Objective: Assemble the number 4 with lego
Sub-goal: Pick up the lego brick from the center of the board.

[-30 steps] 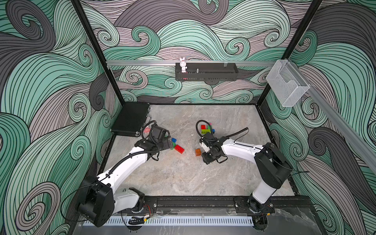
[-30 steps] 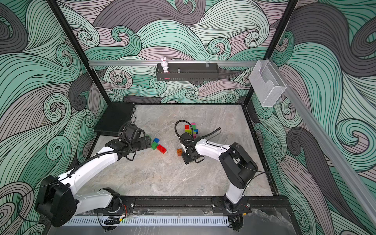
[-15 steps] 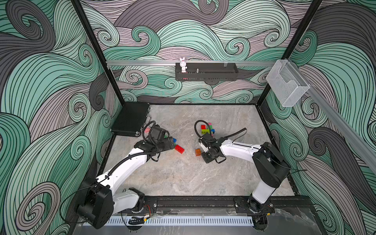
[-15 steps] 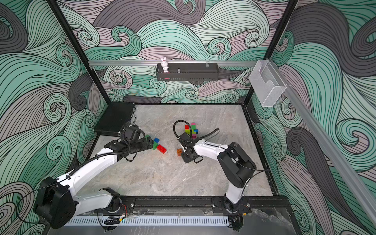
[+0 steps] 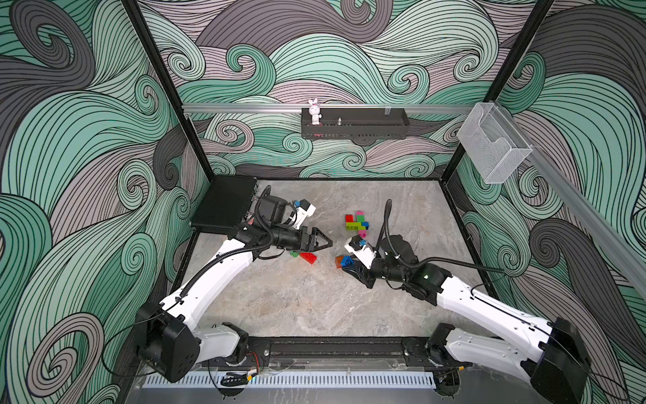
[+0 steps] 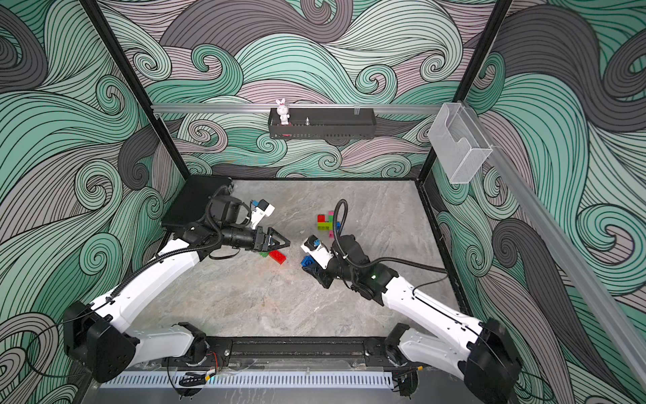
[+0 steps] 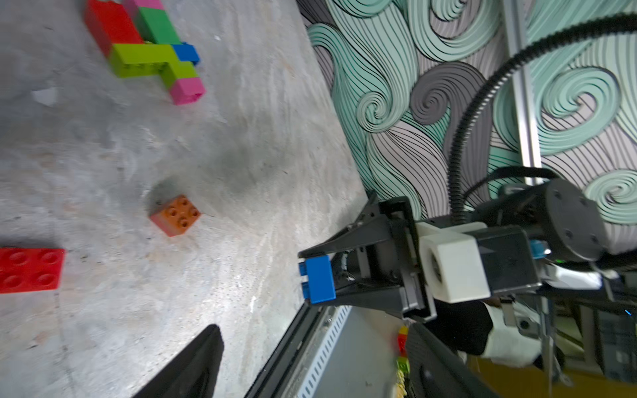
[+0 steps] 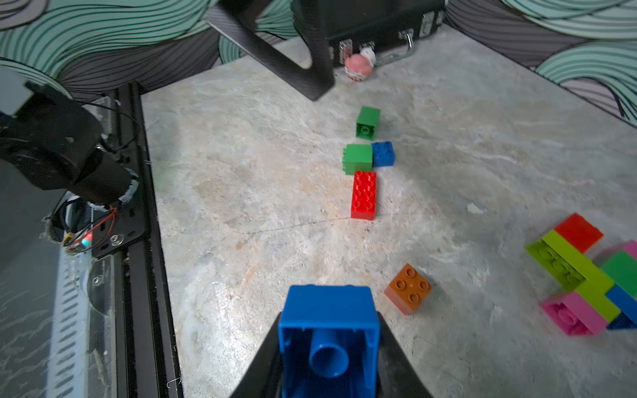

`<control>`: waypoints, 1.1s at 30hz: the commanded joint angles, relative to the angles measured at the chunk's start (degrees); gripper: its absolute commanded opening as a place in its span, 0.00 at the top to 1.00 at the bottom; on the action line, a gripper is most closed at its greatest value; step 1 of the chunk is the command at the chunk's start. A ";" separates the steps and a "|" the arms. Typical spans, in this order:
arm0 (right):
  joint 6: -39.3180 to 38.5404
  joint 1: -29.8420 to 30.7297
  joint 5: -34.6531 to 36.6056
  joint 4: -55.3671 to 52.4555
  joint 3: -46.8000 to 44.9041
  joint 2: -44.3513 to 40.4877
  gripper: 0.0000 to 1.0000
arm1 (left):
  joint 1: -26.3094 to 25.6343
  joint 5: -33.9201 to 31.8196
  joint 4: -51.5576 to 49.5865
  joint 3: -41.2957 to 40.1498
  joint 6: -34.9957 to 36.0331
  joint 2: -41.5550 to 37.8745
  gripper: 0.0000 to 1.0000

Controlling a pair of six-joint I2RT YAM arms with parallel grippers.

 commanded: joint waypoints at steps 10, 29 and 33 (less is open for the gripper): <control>-8.01 2.68 -0.99 4.80 4.34 3.22 0.69 | -5.31 0.77 -10.27 4.44 6.55 4.22 0.23; -10.47 6.89 4.10 9.94 9.43 10.59 0.68 | -5.70 3.25 -10.10 6.78 5.39 12.14 1.00; -9.67 6.69 6.68 6.33 8.46 8.88 0.44 | -5.63 -14.22 -16.33 7.87 7.24 12.31 1.00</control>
